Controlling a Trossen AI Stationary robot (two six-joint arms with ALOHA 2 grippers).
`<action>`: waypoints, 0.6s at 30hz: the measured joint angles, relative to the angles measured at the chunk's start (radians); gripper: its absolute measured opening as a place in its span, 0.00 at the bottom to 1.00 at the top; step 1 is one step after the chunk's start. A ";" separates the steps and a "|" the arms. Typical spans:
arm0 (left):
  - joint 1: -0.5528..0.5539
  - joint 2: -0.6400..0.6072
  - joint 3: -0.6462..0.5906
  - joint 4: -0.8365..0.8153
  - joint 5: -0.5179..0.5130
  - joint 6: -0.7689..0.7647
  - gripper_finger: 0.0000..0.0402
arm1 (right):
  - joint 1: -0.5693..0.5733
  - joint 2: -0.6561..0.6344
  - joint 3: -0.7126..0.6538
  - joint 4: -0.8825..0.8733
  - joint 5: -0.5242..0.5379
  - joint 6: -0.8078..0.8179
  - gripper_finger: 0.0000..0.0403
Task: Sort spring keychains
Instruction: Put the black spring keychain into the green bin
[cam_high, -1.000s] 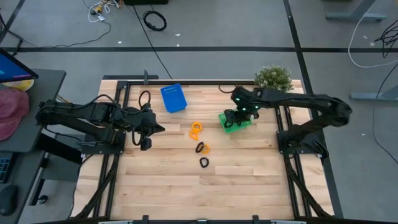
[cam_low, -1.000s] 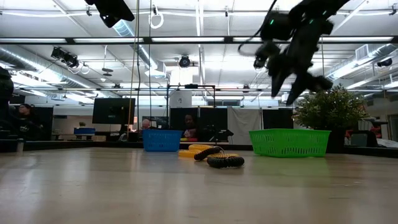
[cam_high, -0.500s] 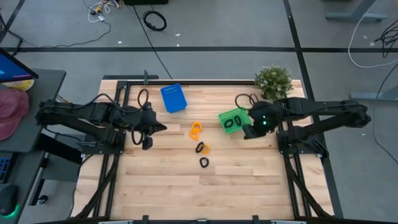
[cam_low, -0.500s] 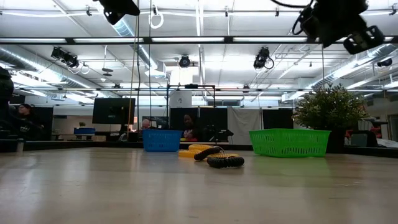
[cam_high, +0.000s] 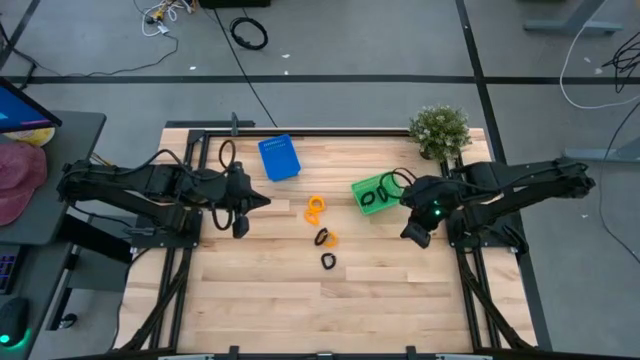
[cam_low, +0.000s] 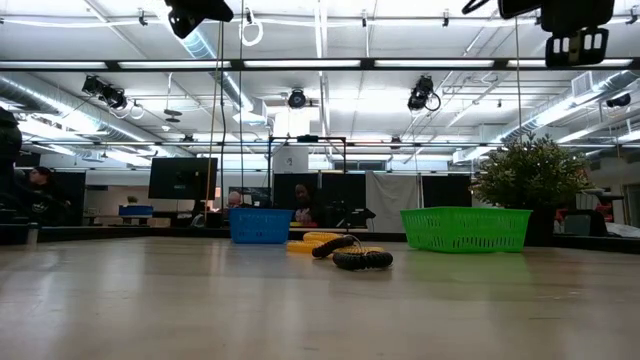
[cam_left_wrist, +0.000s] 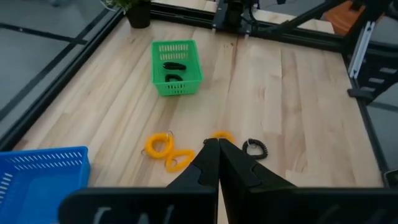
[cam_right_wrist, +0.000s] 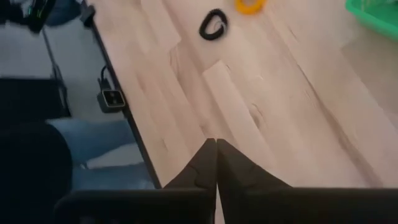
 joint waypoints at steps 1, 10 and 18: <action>0.000 0.000 0.000 0.000 0.000 -0.009 0.01 | 0.000 0.000 0.000 0.001 0.000 -0.013 0.03; 0.000 0.000 0.000 0.000 0.000 -0.029 0.01 | -0.001 0.000 0.000 0.001 0.003 -0.049 0.03; 0.000 0.000 0.000 -0.001 0.000 -0.027 0.01 | 0.012 0.047 0.030 0.029 0.009 -0.100 0.01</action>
